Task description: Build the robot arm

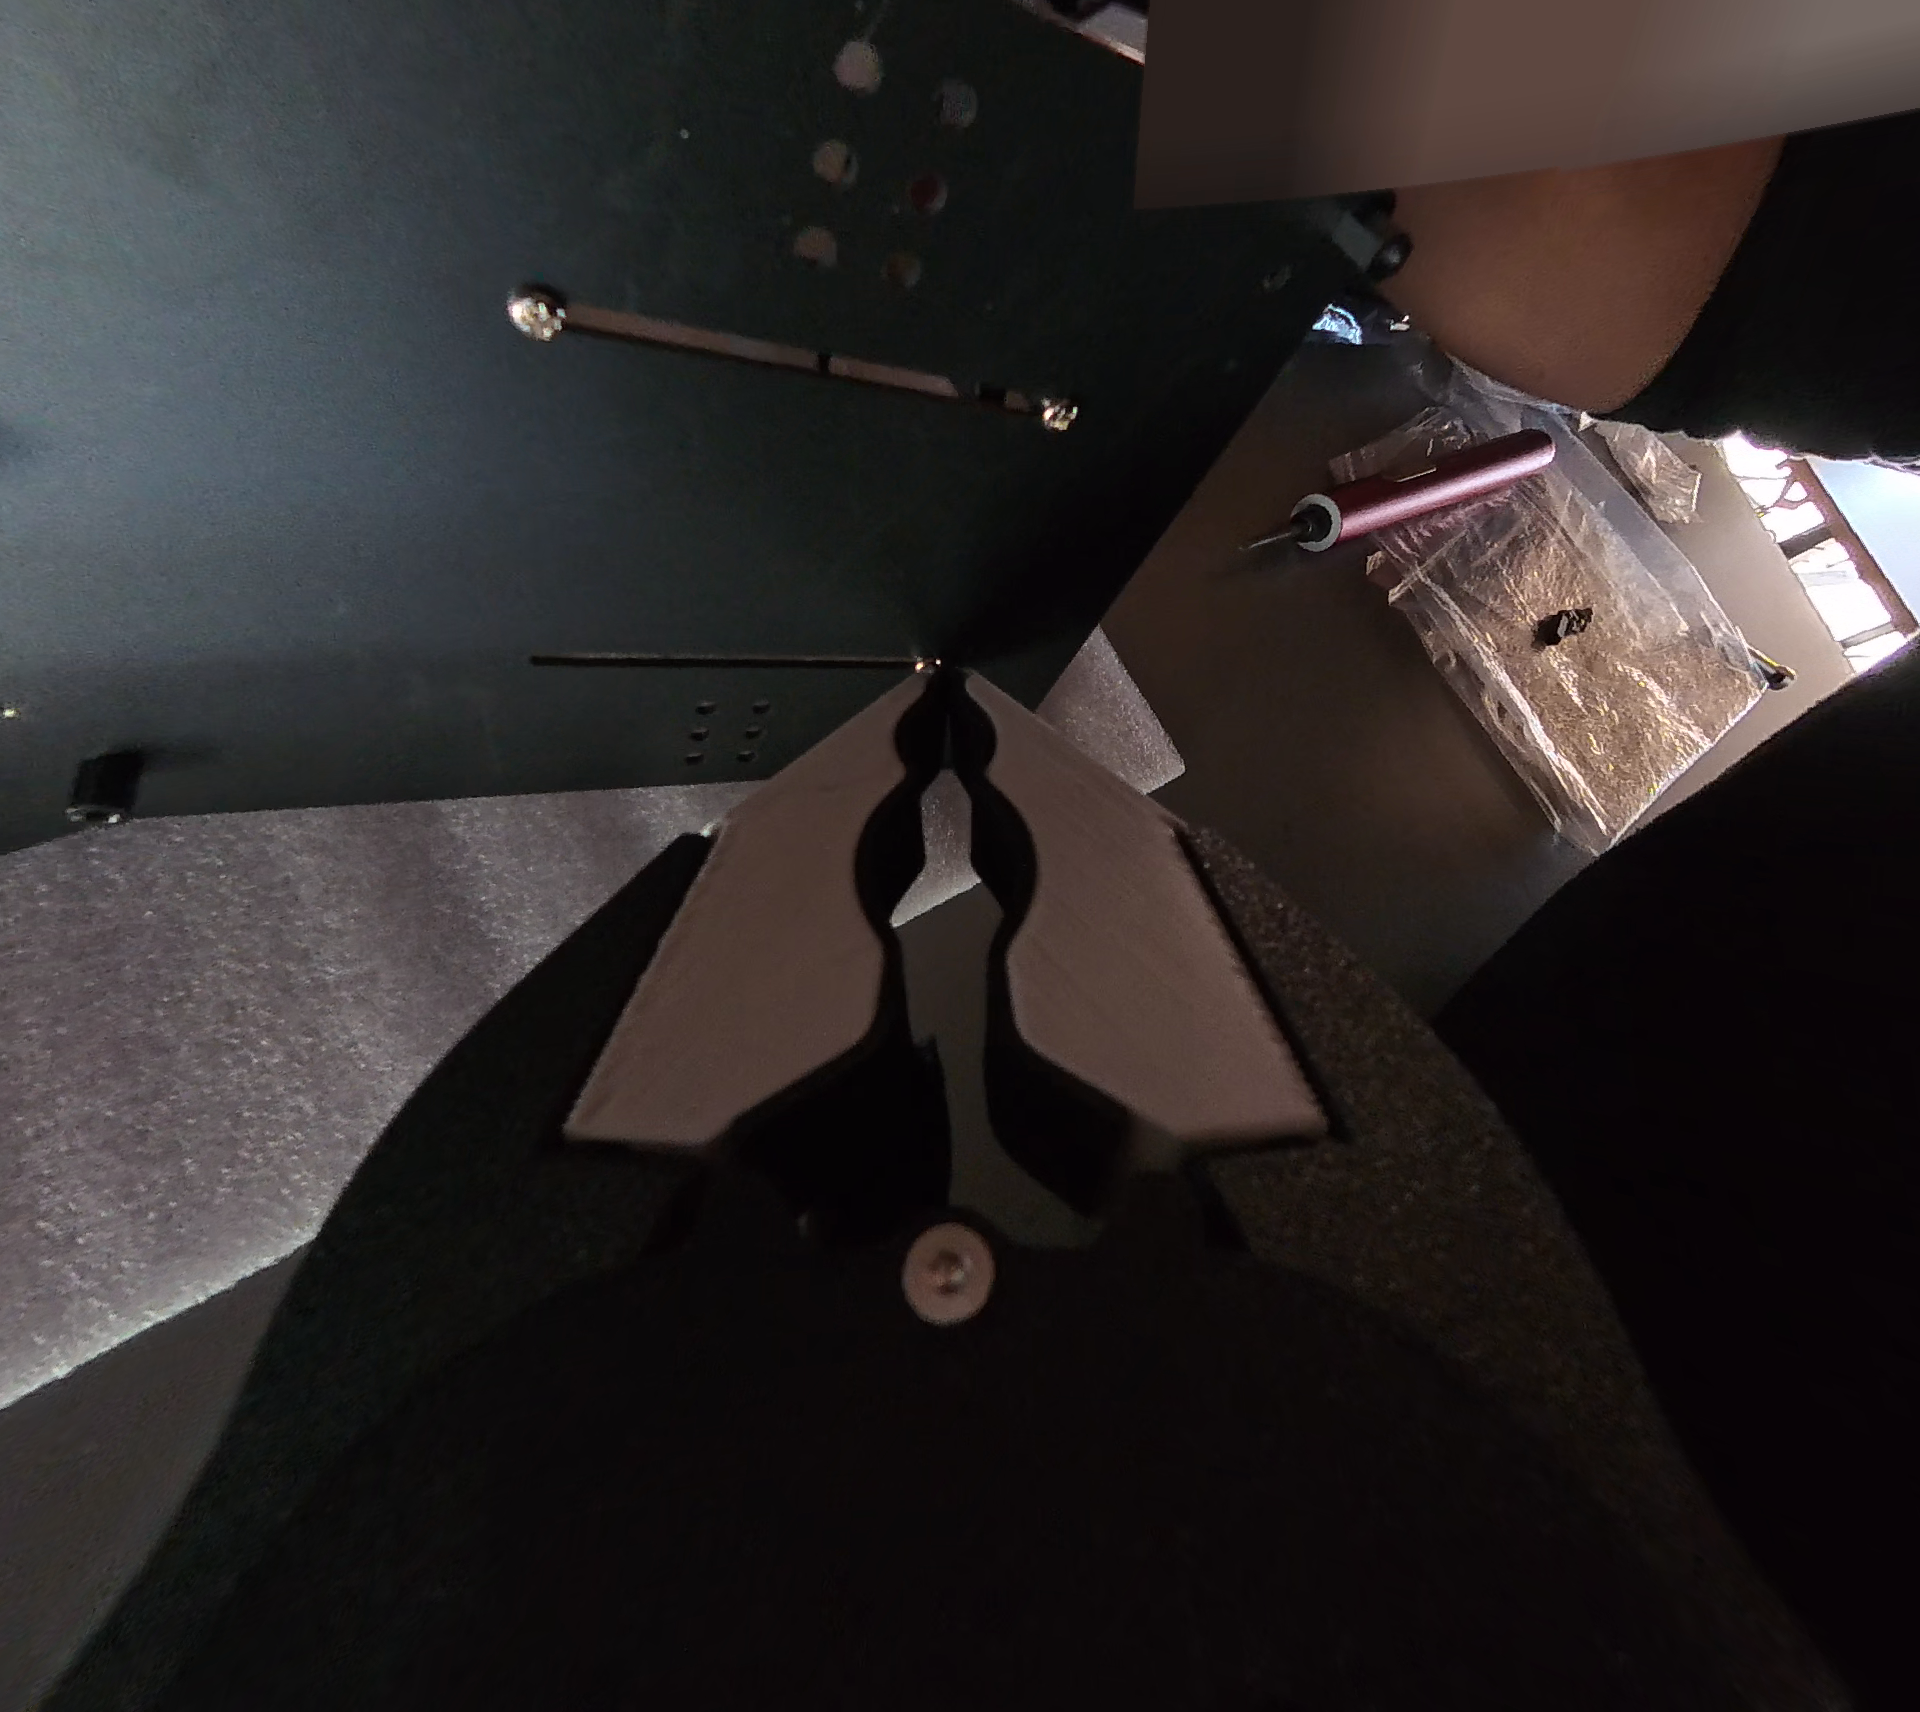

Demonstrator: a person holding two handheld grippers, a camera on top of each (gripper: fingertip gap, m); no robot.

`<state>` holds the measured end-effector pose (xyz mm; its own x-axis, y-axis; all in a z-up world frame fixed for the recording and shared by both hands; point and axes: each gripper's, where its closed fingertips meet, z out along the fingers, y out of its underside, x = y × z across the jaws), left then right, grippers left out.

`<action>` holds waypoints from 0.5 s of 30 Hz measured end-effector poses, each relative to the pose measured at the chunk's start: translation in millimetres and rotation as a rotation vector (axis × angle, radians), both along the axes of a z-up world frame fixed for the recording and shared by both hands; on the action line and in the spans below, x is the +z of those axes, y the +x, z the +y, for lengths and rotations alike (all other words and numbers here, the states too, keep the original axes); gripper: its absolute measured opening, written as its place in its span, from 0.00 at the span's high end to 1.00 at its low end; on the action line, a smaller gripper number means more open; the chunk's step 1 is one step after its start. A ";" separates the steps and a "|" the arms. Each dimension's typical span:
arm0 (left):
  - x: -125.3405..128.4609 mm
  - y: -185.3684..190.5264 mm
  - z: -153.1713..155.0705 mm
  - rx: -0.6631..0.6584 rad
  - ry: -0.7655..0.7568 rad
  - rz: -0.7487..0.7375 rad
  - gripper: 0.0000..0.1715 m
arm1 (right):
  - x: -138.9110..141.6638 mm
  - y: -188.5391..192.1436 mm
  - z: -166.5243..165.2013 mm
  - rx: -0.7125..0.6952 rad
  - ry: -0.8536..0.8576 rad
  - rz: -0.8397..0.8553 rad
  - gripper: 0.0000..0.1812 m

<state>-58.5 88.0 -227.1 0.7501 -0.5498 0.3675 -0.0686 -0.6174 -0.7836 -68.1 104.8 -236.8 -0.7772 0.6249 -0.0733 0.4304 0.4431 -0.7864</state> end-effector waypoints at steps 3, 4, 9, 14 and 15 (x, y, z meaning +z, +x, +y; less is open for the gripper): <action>0.0 0.6 0.2 0.000 0.000 0.002 1.00 | -4.5 -3.3 0.1 -0.014 0.004 -0.033 0.85; 0.0 0.7 0.3 0.000 -0.001 0.003 1.00 | -1.3 -3.3 -0.1 -0.013 -0.022 -0.051 0.86; 0.1 1.2 1.1 0.001 0.001 0.004 1.00 | 14.5 -0.3 1.6 0.002 -0.098 -0.028 0.87; 0.0 1.5 1.2 0.005 0.002 0.003 1.00 | -4.7 3.2 -10.5 0.043 -0.043 -0.067 0.87; -0.1 1.5 1.2 0.005 0.003 0.005 1.00 | -5.9 0.4 -8.2 0.024 -0.036 -0.072 0.87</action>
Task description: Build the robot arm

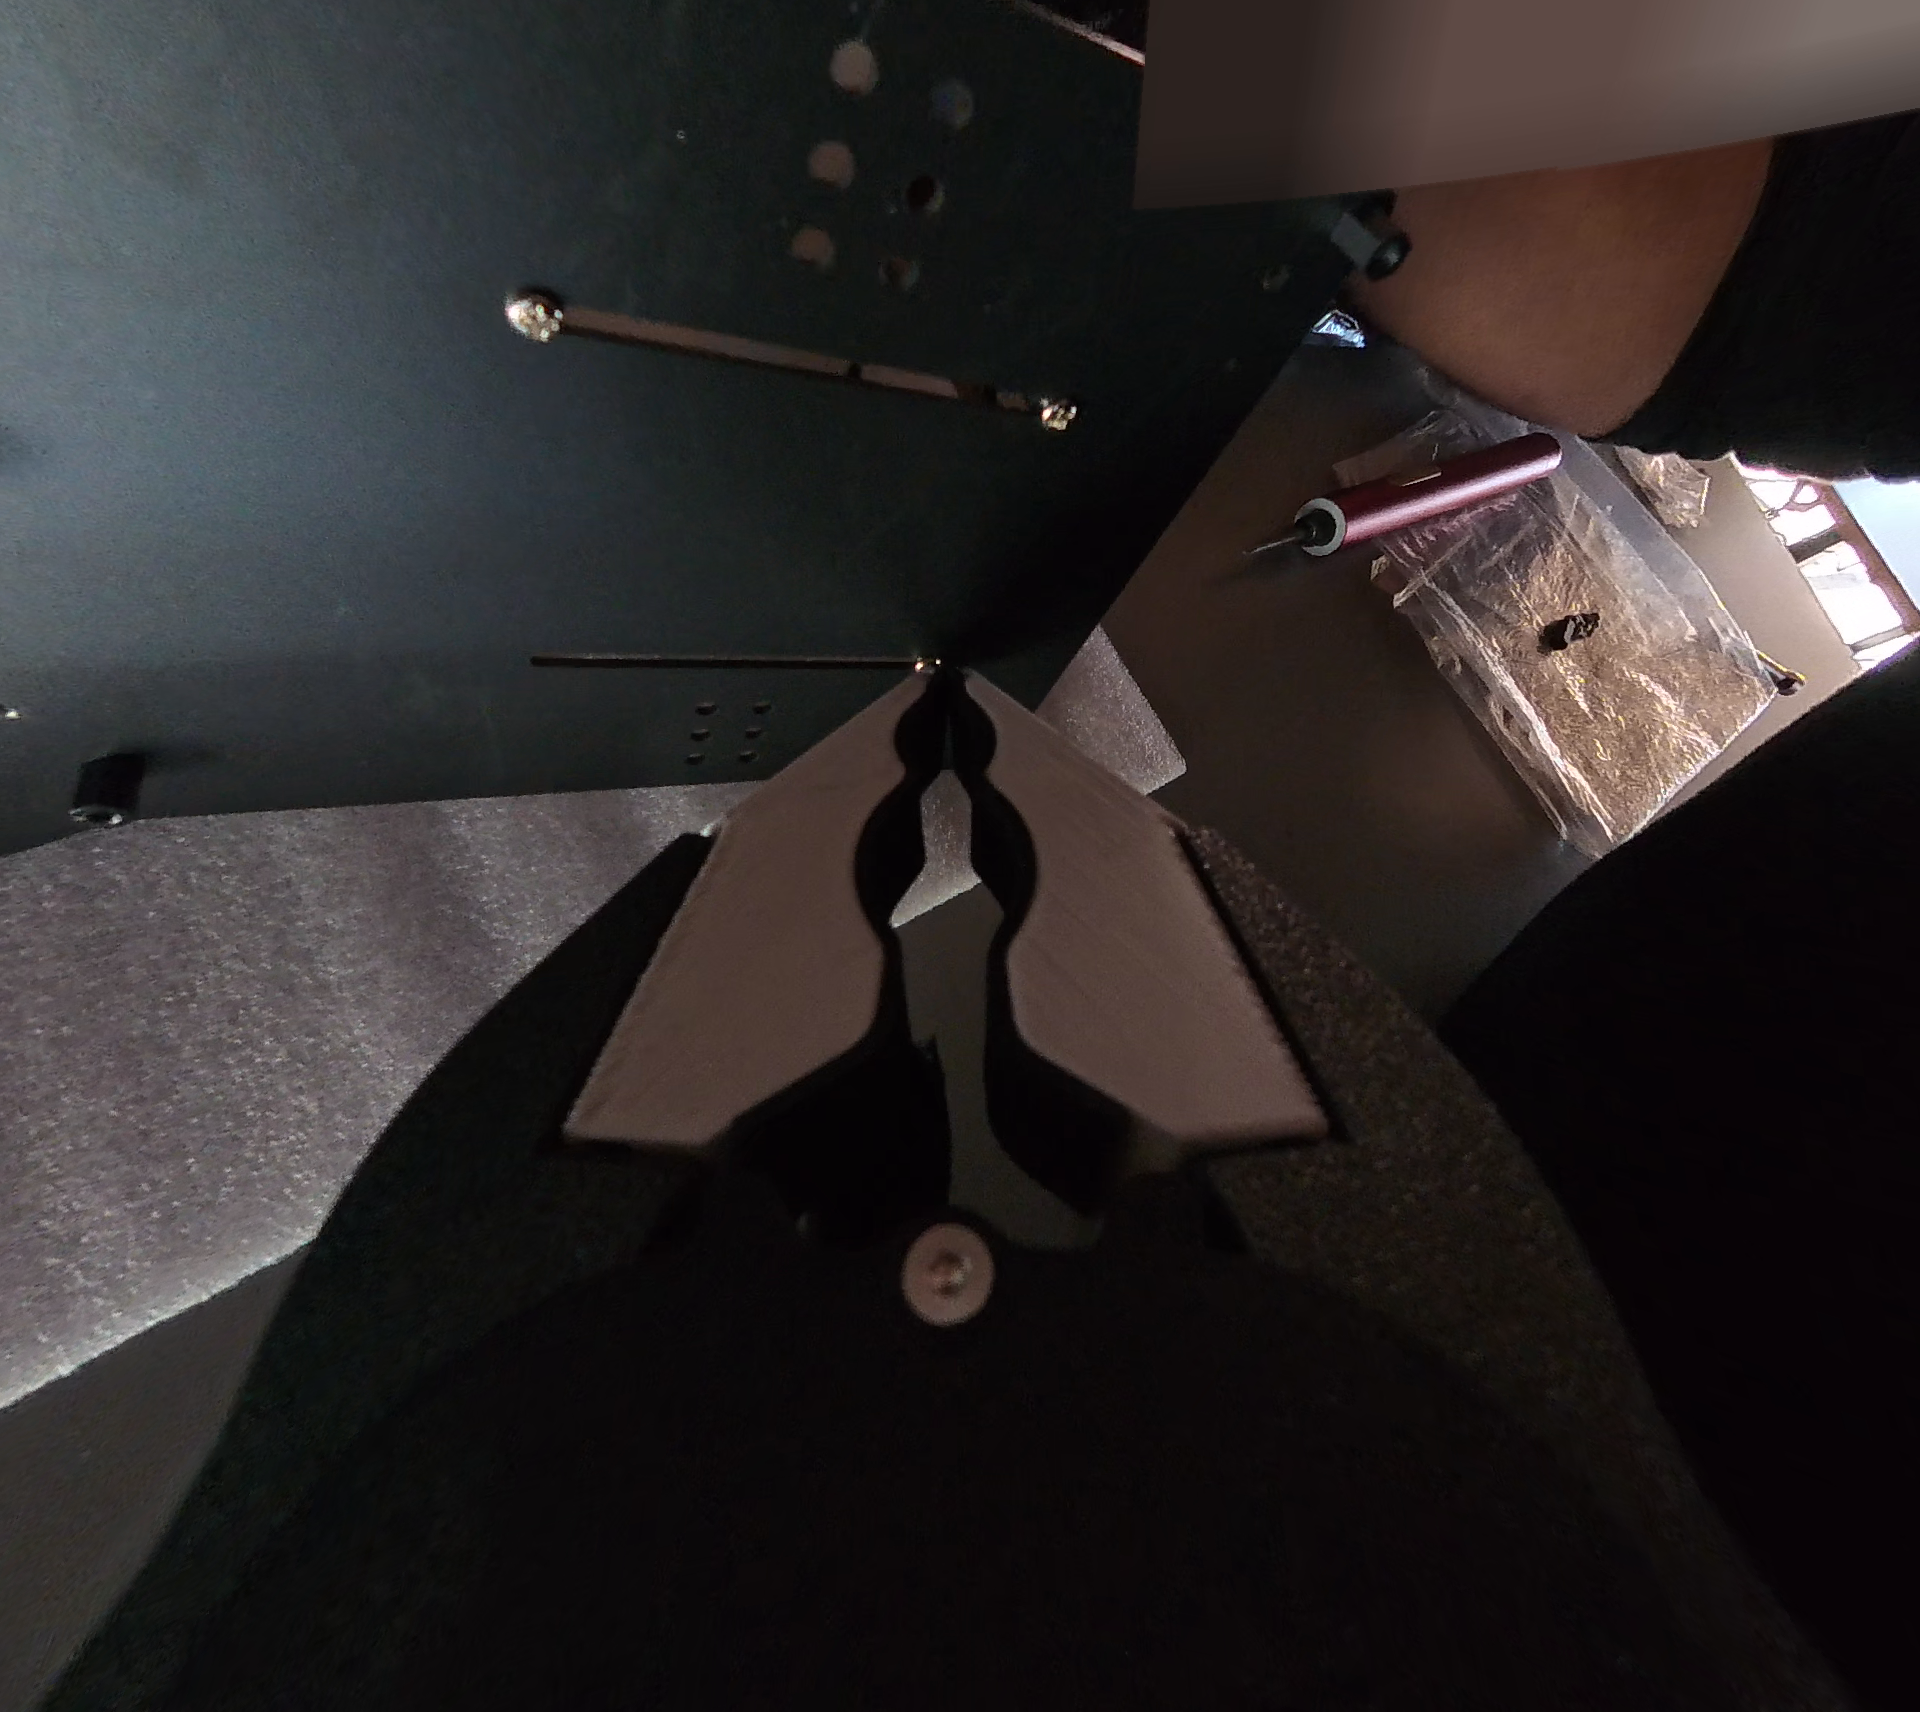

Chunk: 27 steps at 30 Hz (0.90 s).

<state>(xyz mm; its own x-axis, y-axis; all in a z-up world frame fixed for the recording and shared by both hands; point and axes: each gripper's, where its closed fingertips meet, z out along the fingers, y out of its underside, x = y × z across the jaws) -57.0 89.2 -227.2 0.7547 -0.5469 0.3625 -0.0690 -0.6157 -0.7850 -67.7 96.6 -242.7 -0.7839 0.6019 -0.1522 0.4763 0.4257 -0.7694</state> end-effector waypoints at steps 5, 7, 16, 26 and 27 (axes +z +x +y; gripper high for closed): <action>-0.1 0.4 0.3 0.000 0.003 0.003 1.00 | 14.3 -4.0 14.3 -0.059 -0.043 0.025 0.88; -0.1 0.5 0.3 -0.002 0.002 0.001 1.00 | 10.3 0.5 10.1 -0.027 -0.024 0.027 0.87; -0.3 1.1 1.1 -0.006 0.003 0.004 1.00 | 23.2 -1.5 16.3 -0.064 -0.125 0.001 0.87; -0.9 1.1 1.1 -0.054 0.028 0.057 1.00 | 31.6 -5.4 48.9 -0.293 -0.152 -0.046 0.84; -1.1 1.1 1.0 -0.061 0.037 0.074 1.00 | 27.1 0.2 55.3 -0.353 -0.112 -0.082 0.83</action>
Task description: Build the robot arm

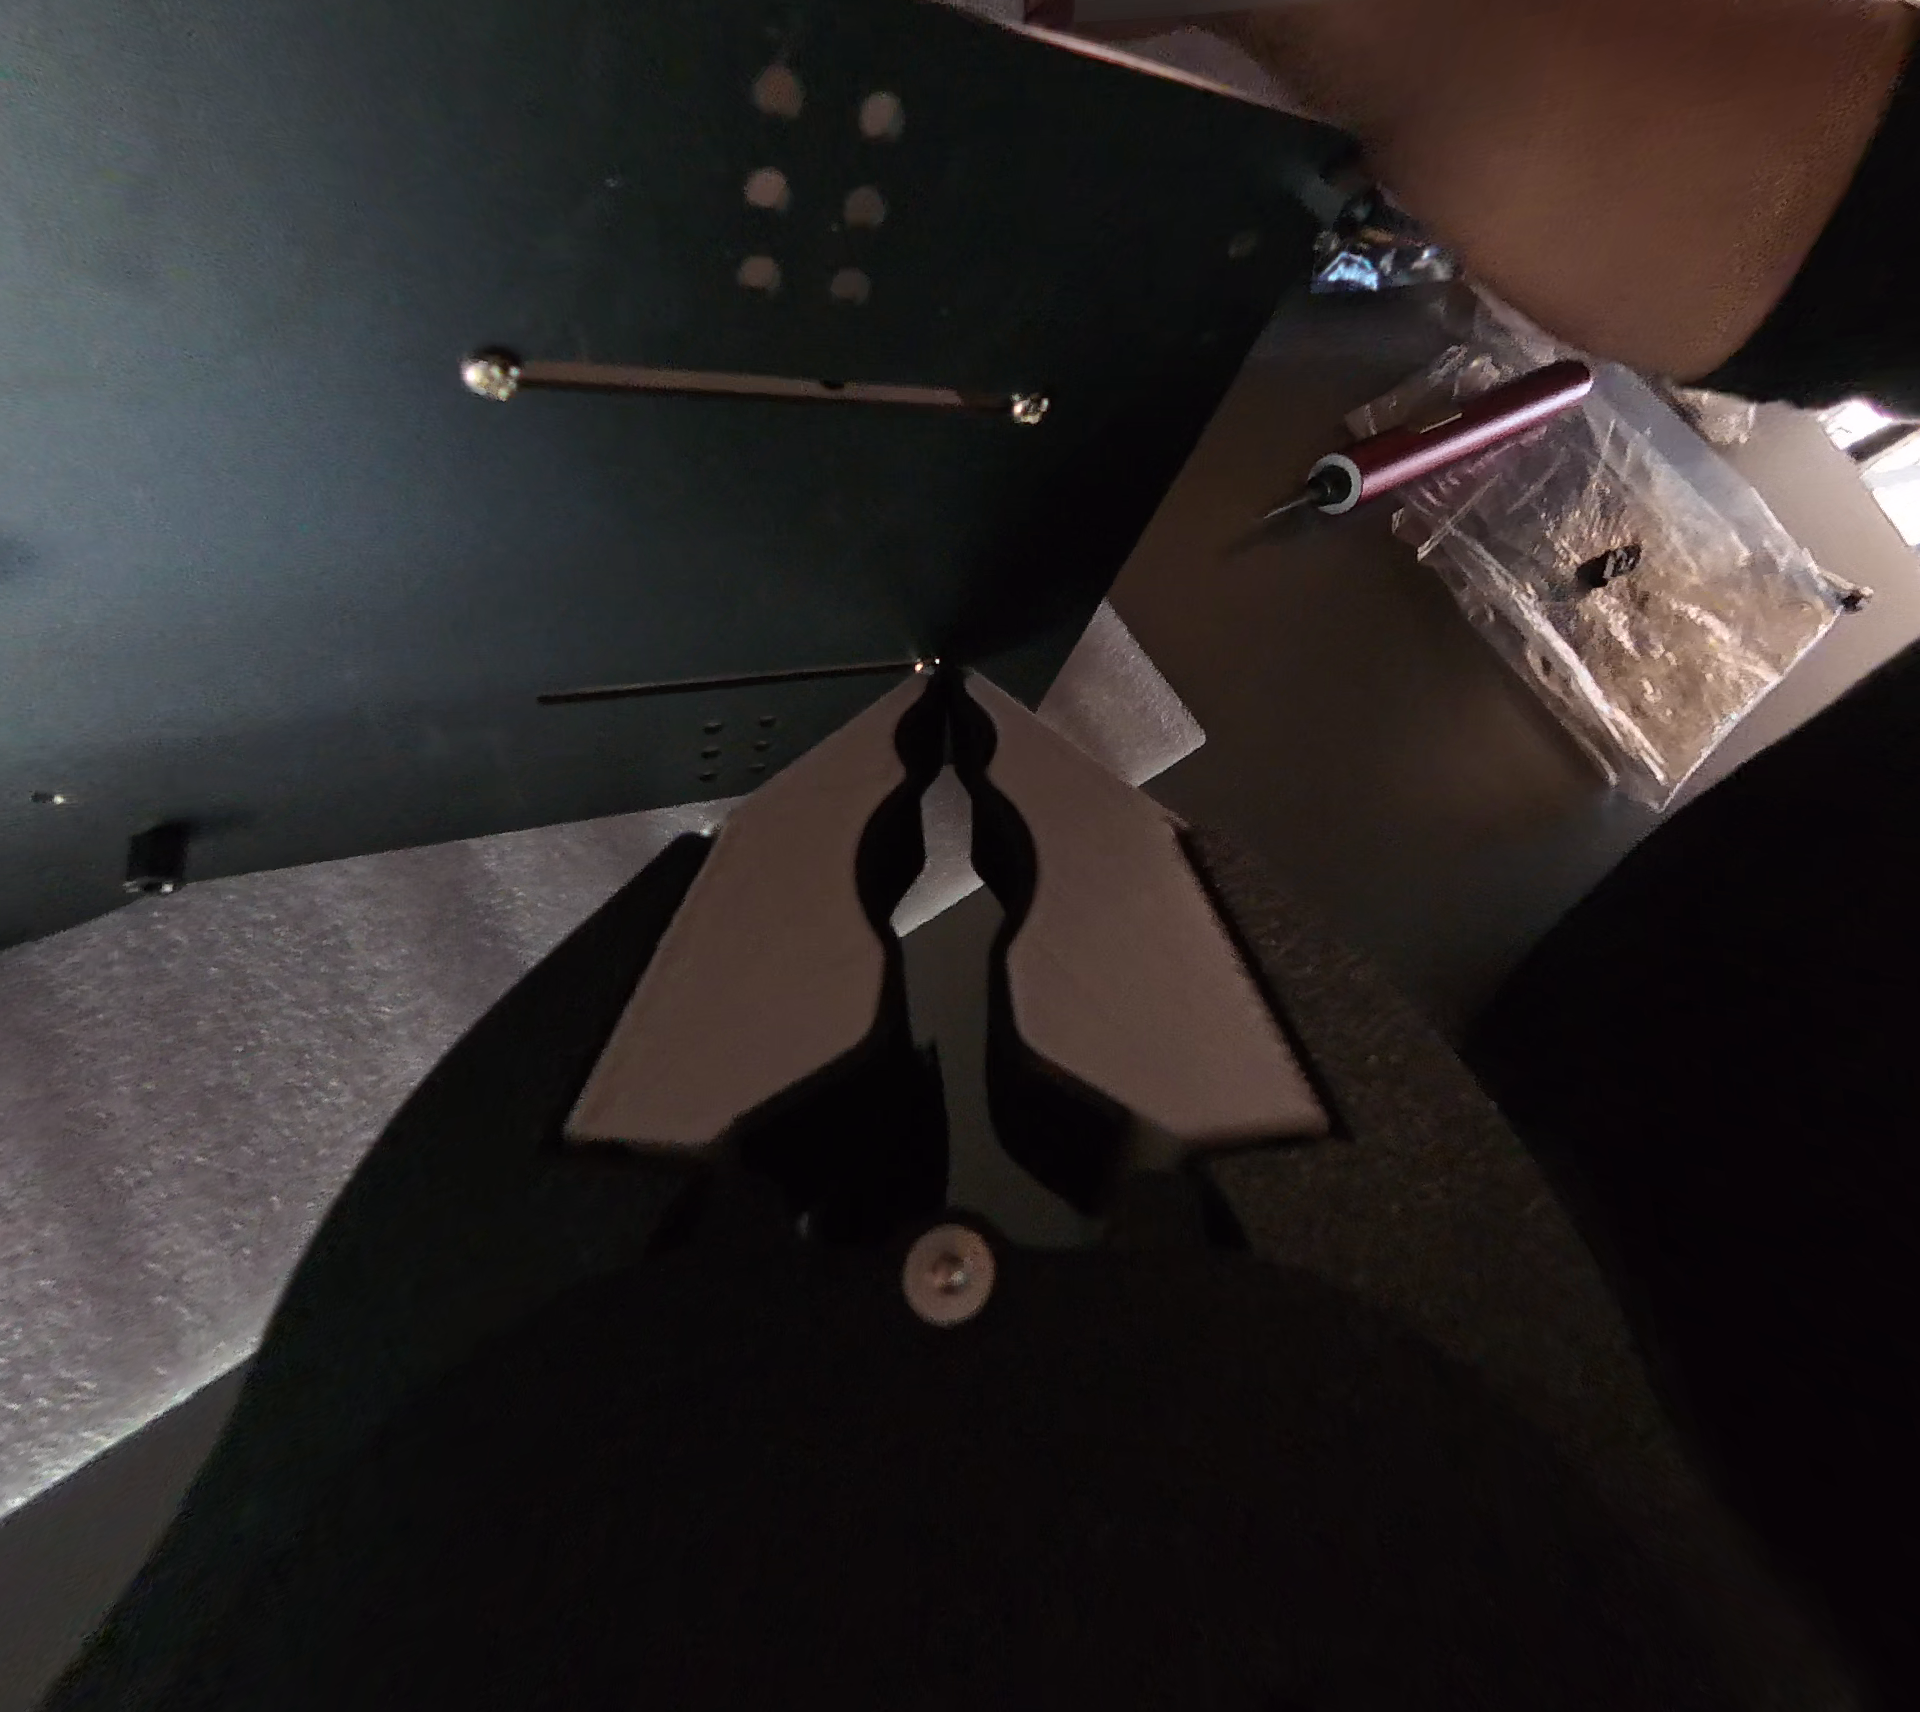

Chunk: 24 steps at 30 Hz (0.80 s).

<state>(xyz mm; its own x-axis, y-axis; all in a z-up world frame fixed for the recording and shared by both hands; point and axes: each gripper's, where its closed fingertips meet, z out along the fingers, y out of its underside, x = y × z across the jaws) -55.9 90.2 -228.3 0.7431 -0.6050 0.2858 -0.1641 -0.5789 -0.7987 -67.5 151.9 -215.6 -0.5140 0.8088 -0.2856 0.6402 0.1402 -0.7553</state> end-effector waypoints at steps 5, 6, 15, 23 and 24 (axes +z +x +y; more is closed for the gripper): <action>-0.4 -0.1 0.0 -0.005 0.051 0.059 1.00 | 11.9 32.8 4.5 -0.393 -0.132 -0.097 0.79; -0.4 -0.1 0.0 -0.006 0.061 0.062 1.00 | 24.4 38.1 -6.4 -0.435 -0.253 -0.051 0.75; 0.1 -0.1 -0.7 -0.092 0.066 -0.012 1.00 | 33.3 51.4 -48.8 -0.937 -1.132 0.156 0.60; 0.2 0.1 -1.6 -0.171 0.056 -0.027 1.00 | 72.2 67.0 -50.5 -0.941 -0.762 0.519 0.78; 0.2 0.2 -1.6 -0.178 0.054 -0.031 1.00 | 74.0 73.4 -46.5 -0.968 -0.590 0.553 0.83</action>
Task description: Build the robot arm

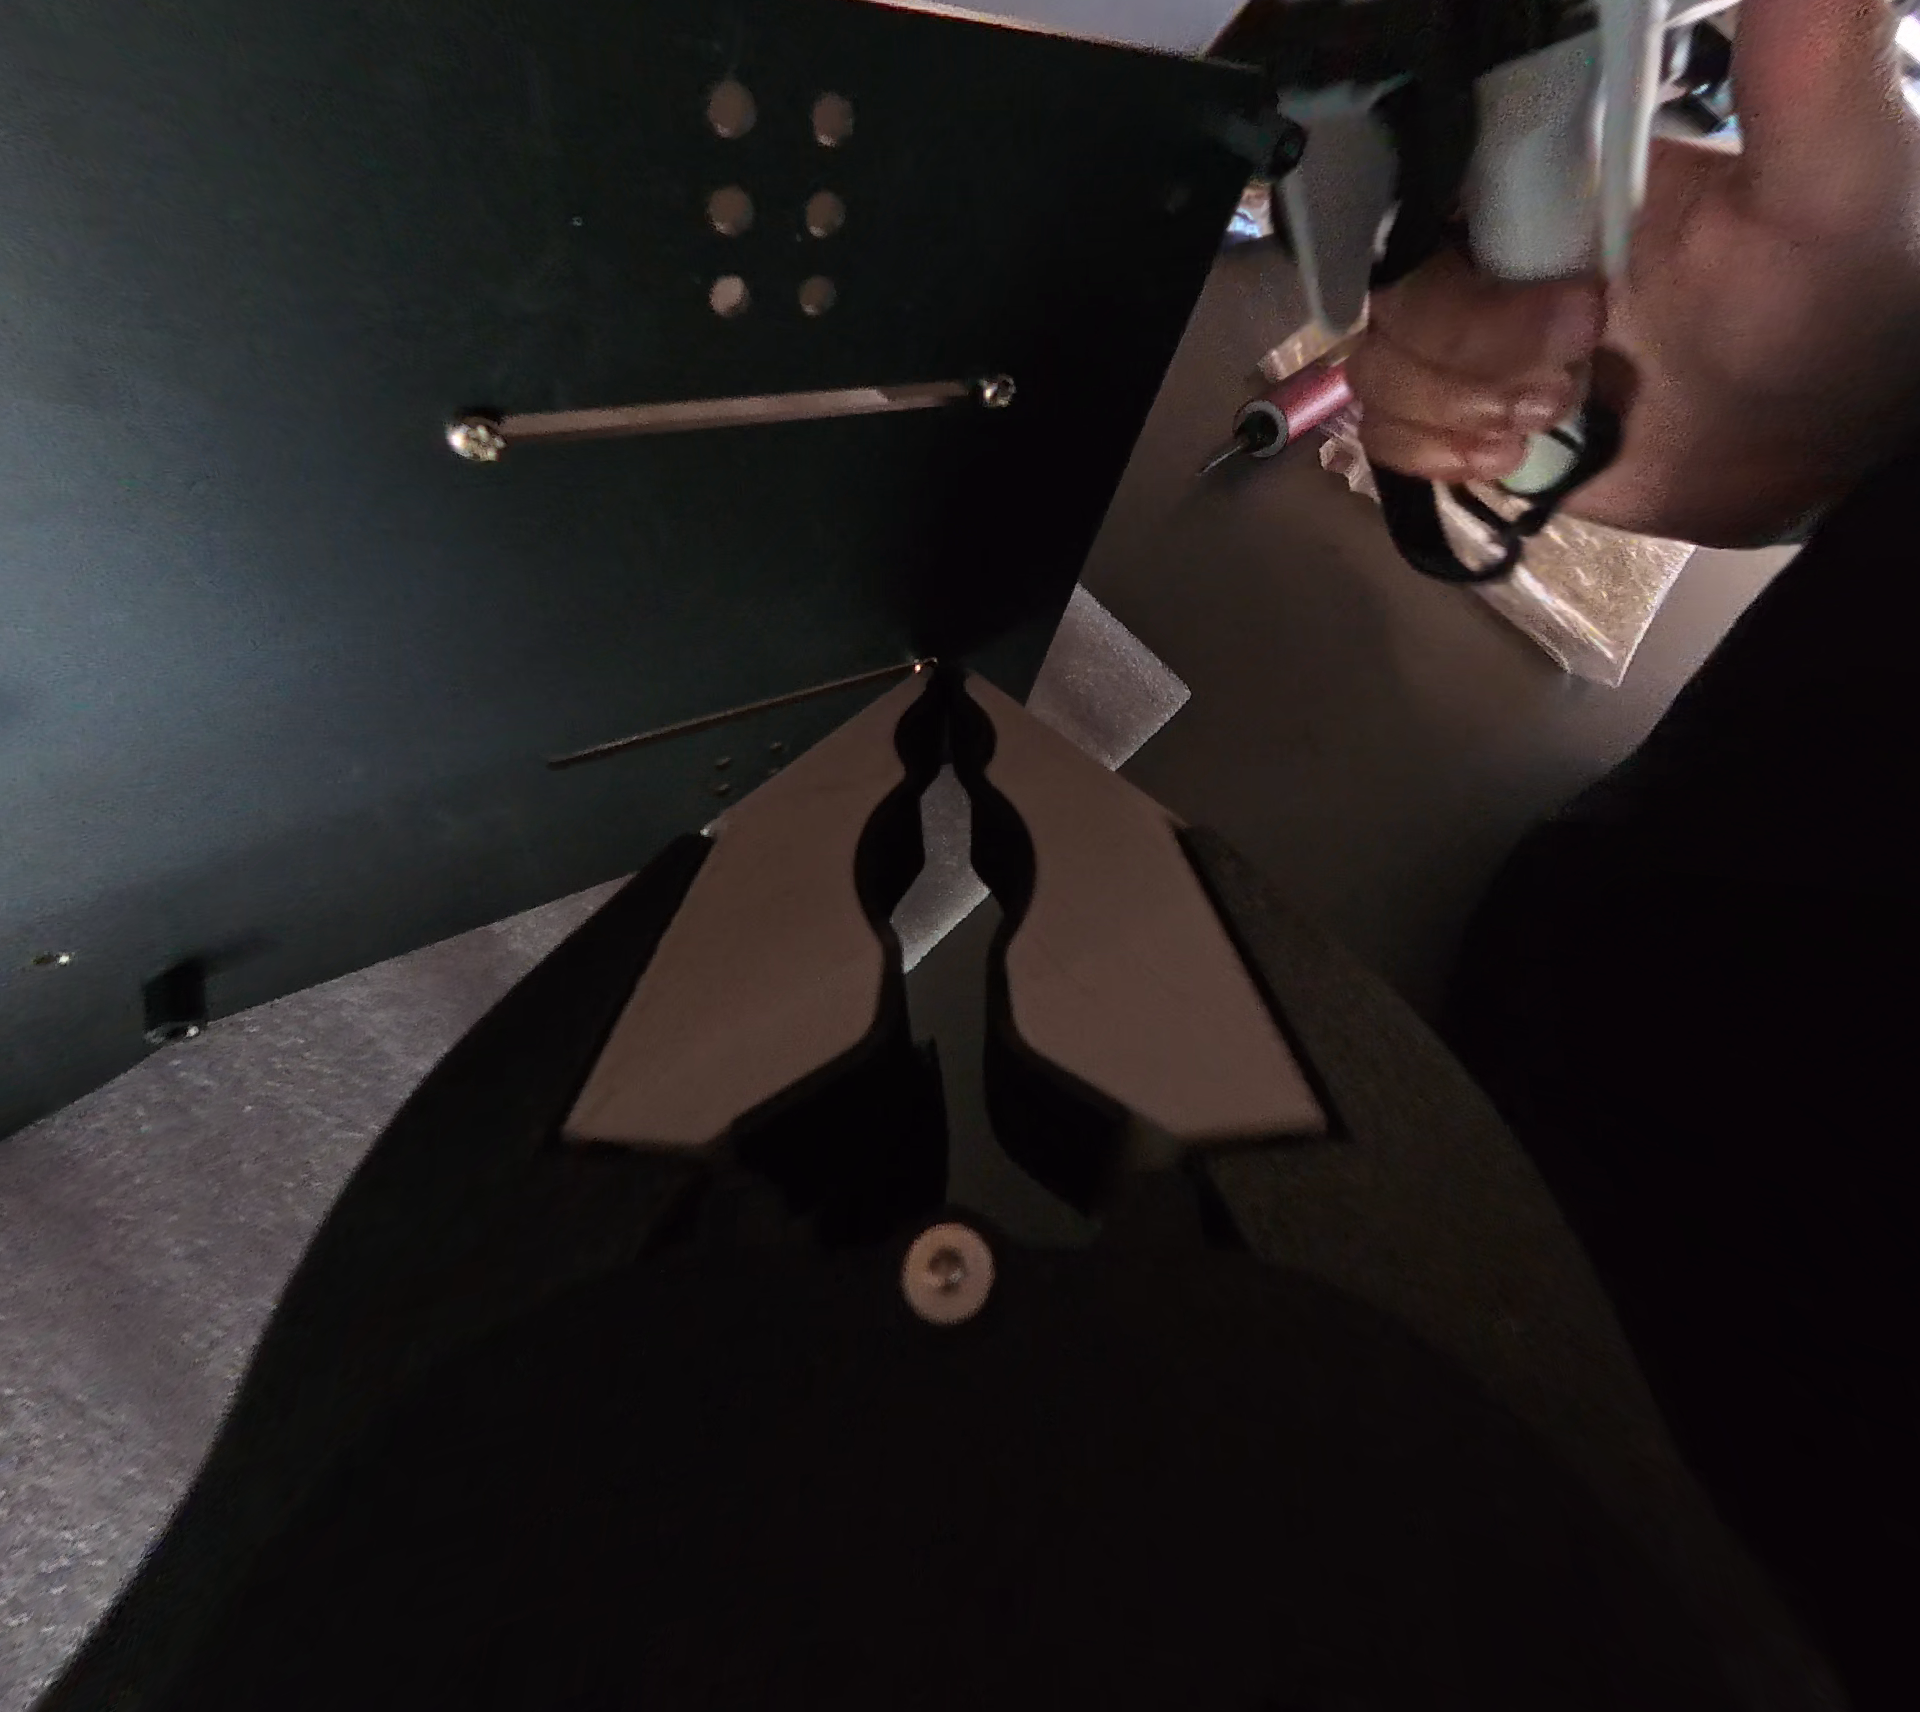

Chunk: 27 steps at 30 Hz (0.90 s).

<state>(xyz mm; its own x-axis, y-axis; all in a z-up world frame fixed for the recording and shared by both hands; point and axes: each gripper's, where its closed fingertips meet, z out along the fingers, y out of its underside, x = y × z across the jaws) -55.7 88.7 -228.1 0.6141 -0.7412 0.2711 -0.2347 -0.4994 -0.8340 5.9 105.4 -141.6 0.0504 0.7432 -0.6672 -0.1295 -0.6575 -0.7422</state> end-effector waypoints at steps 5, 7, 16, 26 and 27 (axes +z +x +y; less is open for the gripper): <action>0.0 0.2 -0.1 -0.023 -0.003 -0.008 1.00 | 22.6 11.2 14.2 -0.323 0.571 0.002 0.73; -0.1 0.0 -0.2 -0.027 0.003 0.002 1.00 | 9.9 11.0 20.1 -0.311 0.248 0.025 0.71; -0.1 0.2 -0.2 -0.041 -0.004 0.006 1.00 | -55.9 -45.2 -6.9 -0.033 -0.647 0.091 0.36; -0.5 0.3 0.8 -0.048 -0.018 -0.005 1.00 | -33.4 -65.7 -14.7 0.110 -0.696 0.213 0.34; -0.6 0.6 0.9 -0.046 -0.020 -0.005 1.00 | -32.9 -61.6 -15.4 0.109 -0.691 0.213 0.36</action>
